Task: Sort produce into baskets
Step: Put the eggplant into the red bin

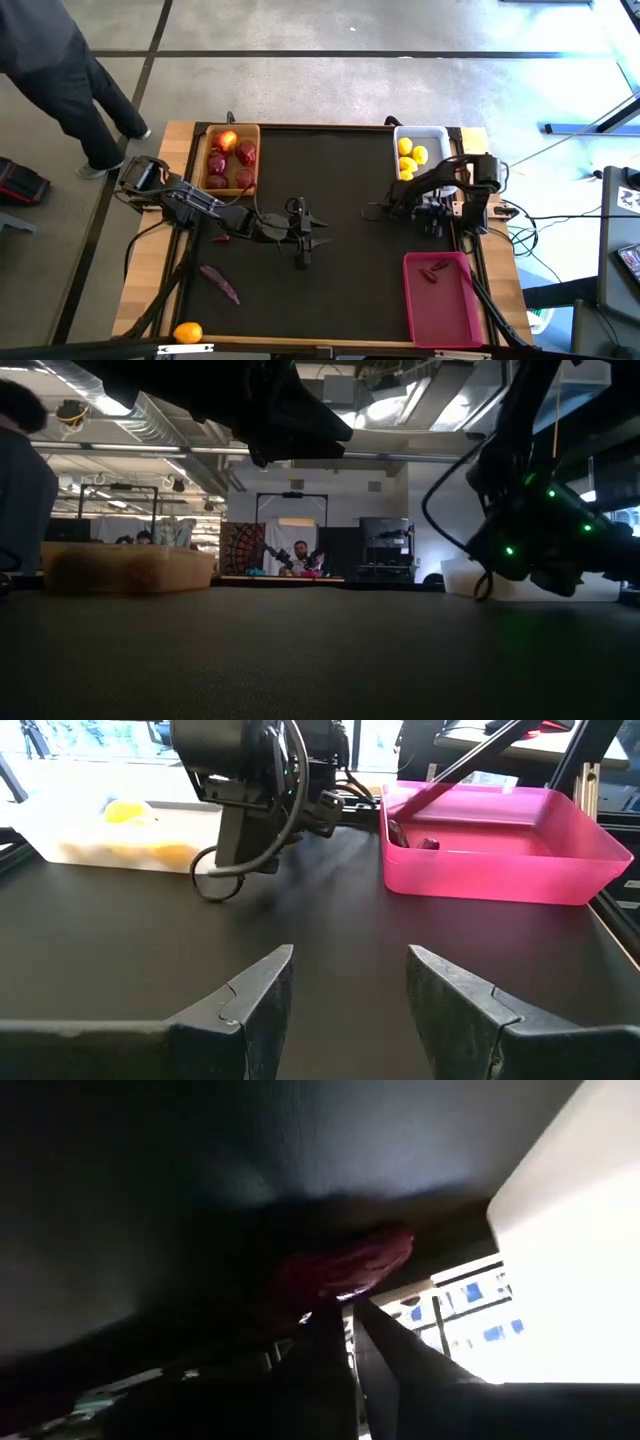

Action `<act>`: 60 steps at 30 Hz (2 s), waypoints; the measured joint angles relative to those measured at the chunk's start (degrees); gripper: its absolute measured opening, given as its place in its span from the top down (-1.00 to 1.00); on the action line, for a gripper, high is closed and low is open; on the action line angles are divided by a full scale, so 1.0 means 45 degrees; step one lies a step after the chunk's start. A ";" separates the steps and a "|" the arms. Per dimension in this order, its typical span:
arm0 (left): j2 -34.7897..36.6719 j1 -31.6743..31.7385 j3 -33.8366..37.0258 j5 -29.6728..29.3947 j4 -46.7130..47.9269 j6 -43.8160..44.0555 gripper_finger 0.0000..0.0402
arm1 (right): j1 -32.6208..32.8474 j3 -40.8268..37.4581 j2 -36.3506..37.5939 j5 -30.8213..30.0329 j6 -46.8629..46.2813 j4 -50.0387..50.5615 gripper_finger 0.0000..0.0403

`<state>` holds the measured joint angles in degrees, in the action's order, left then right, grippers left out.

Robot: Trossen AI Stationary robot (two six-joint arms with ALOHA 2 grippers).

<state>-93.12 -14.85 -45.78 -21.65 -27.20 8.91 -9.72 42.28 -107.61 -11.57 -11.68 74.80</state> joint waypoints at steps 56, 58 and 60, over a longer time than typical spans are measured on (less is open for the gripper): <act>0.0010 0.0005 0.0000 0.0000 -0.0087 -0.0010 0.07 | 0.0162 0.0388 0.0294 0.0505 0.0291 -0.0156 0.99; 0.0010 0.0005 0.0000 0.0000 -0.0087 -0.0010 0.07 | 0.0473 0.0876 0.0738 0.0452 0.0254 -0.0313 0.99; 0.0010 0.0004 0.0000 0.0000 -0.0090 -0.0010 0.07 | 0.0868 0.1390 0.1257 0.0447 0.0039 0.0040 0.99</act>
<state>-93.08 -14.83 -45.78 -21.65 -27.61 8.86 -5.81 48.54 -101.95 -9.56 -11.51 74.98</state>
